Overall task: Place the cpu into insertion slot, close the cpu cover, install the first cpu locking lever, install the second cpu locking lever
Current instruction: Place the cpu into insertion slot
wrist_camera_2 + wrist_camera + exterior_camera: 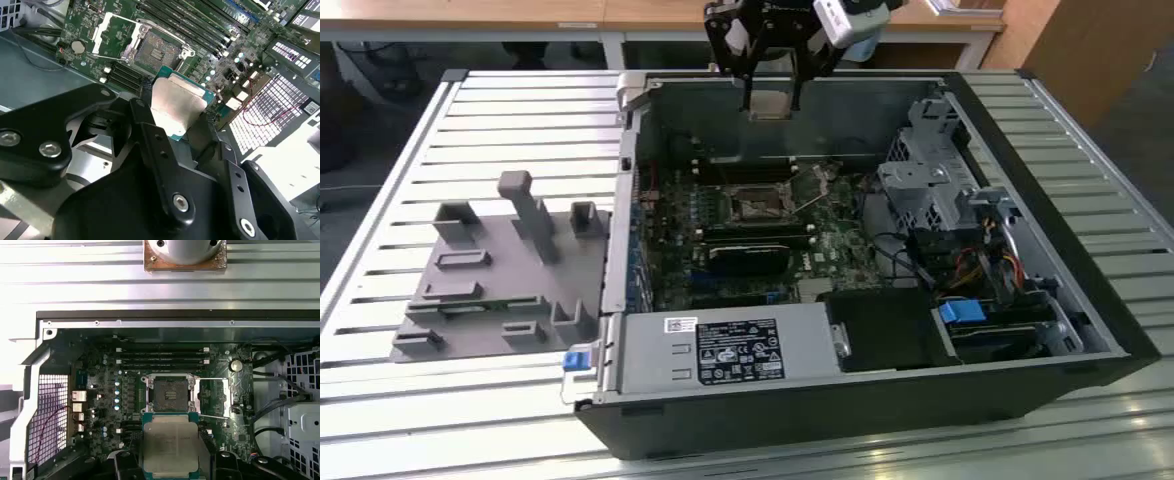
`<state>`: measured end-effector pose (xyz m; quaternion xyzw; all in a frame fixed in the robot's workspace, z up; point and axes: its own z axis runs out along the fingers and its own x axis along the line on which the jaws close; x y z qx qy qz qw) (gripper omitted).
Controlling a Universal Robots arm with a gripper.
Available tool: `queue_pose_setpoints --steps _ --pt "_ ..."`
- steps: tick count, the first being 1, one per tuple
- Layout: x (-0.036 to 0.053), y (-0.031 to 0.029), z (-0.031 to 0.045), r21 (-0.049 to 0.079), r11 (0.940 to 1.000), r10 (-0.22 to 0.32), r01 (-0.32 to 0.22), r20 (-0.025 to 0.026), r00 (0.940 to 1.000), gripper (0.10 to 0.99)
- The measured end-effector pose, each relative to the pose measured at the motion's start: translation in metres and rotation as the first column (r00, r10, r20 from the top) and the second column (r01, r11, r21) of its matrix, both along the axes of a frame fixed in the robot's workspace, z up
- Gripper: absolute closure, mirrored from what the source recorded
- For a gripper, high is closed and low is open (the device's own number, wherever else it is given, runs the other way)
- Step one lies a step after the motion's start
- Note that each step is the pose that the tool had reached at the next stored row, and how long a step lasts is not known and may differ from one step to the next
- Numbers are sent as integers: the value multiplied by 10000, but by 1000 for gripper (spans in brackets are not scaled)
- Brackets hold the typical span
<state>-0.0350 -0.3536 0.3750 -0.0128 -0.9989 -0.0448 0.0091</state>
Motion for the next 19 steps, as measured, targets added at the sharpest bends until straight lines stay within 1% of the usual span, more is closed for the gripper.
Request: queue_pose_setpoints --steps 9,12,14,16,19 --pt "0 0 0 -1 10000 -10 10 0 10000 557" --pt "0 1 1 -15 9999 -123 123 0 9999 557" --pt "0 1 0 -23 9993 -386 386 0 9993 557" --pt "0 2 -1 -24 9973 -738 738 0 9973 557" --pt "0 1 -3 -23 9918 -1278 1278 1 9918 557"
